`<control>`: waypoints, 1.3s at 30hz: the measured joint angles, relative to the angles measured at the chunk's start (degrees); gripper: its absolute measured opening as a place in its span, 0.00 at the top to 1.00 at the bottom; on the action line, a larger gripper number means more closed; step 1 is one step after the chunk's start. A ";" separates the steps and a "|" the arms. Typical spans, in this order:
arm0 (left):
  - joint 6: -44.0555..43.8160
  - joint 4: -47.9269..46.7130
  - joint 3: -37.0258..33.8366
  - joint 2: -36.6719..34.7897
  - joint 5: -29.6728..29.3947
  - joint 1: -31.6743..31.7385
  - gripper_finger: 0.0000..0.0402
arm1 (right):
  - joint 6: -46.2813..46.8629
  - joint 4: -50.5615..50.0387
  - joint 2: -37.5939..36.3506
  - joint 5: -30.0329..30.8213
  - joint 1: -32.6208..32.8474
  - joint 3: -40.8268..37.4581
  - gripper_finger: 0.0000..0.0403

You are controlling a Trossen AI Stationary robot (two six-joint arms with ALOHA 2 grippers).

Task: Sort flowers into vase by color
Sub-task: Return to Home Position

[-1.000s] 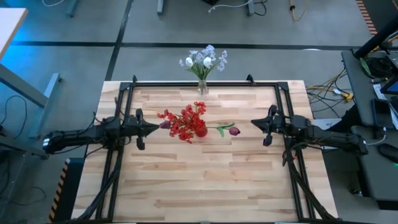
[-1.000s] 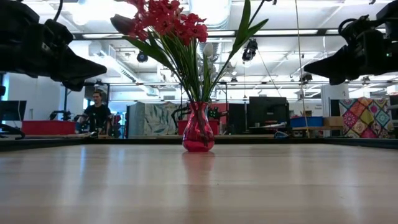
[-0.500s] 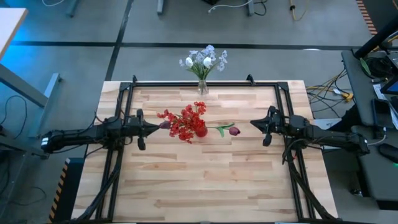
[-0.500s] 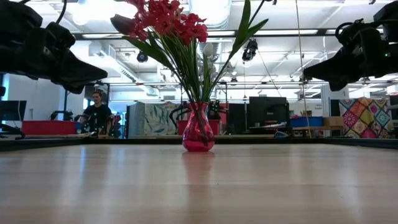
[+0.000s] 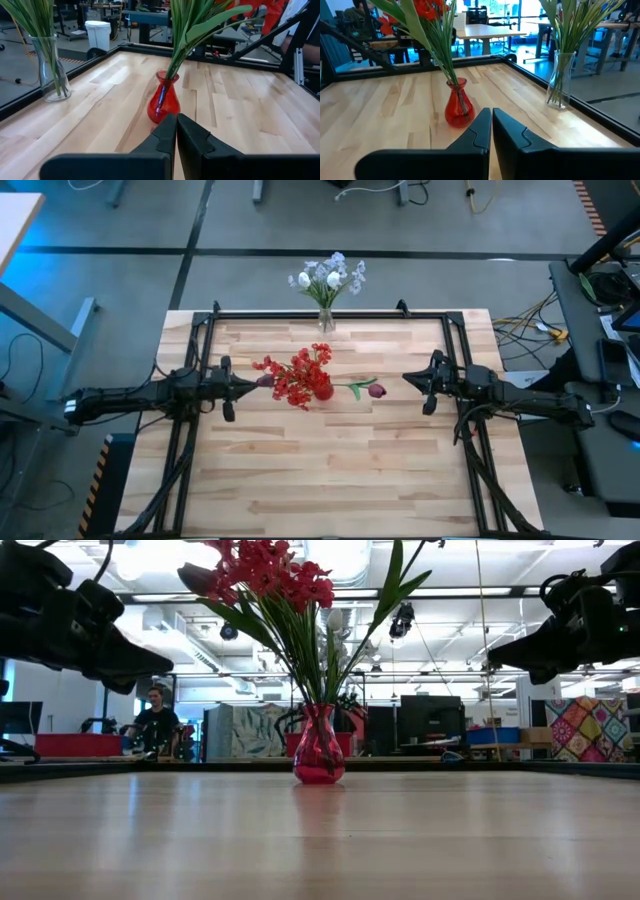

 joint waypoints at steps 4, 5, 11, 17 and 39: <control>0.00 0.11 0.00 0.46 0.01 0.00 1.00 | 0.00 0.12 0.00 -0.04 0.00 0.00 0.98; 0.00 0.11 0.00 0.55 0.01 0.00 1.00 | 0.00 0.12 0.00 -0.05 0.00 0.00 0.98; 0.00 0.11 0.02 1.06 0.01 0.00 1.00 | -0.01 0.17 0.00 -0.17 0.00 0.00 0.98; 0.00 0.09 0.04 1.12 0.03 0.00 1.00 | -0.02 0.18 0.00 -0.17 0.00 0.00 0.98; 0.00 0.09 0.04 1.12 0.07 0.00 1.00 | -0.02 0.19 0.00 -0.15 0.00 0.00 0.98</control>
